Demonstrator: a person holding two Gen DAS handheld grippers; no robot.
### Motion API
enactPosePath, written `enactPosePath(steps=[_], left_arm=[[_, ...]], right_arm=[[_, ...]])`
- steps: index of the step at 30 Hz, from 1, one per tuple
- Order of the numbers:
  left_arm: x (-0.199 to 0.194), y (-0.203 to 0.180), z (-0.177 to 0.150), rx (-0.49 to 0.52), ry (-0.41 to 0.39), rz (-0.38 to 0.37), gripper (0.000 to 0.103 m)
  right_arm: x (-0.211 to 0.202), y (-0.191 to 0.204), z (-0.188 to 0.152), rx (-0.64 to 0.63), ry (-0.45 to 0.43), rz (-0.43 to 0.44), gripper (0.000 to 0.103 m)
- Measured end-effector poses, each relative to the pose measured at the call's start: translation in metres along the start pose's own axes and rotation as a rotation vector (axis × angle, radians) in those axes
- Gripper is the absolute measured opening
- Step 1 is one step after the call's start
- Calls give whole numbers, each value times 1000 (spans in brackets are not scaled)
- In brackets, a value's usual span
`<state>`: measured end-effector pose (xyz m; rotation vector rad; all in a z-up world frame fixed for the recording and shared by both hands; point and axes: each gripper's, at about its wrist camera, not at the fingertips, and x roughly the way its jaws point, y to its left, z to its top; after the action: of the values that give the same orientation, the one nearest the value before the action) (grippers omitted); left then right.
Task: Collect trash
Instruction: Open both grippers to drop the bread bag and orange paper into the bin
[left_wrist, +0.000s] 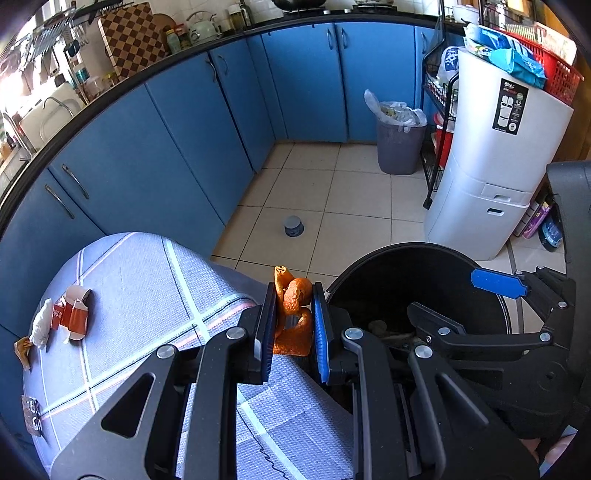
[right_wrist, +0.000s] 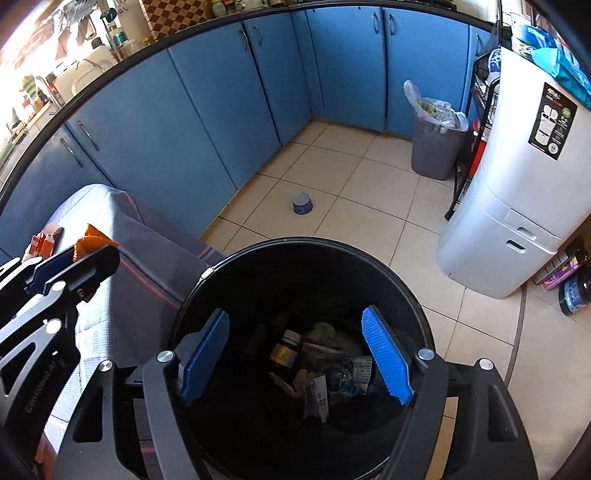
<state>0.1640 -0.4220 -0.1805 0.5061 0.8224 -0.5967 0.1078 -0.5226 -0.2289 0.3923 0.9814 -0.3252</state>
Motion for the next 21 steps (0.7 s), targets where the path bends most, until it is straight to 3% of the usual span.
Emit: enactPosePath(steps=[21], left_arm=[[-14, -18, 10, 28, -38, -18, 21]], right_arm=[[-15, -12, -4, 1, -31, -35, 73]])
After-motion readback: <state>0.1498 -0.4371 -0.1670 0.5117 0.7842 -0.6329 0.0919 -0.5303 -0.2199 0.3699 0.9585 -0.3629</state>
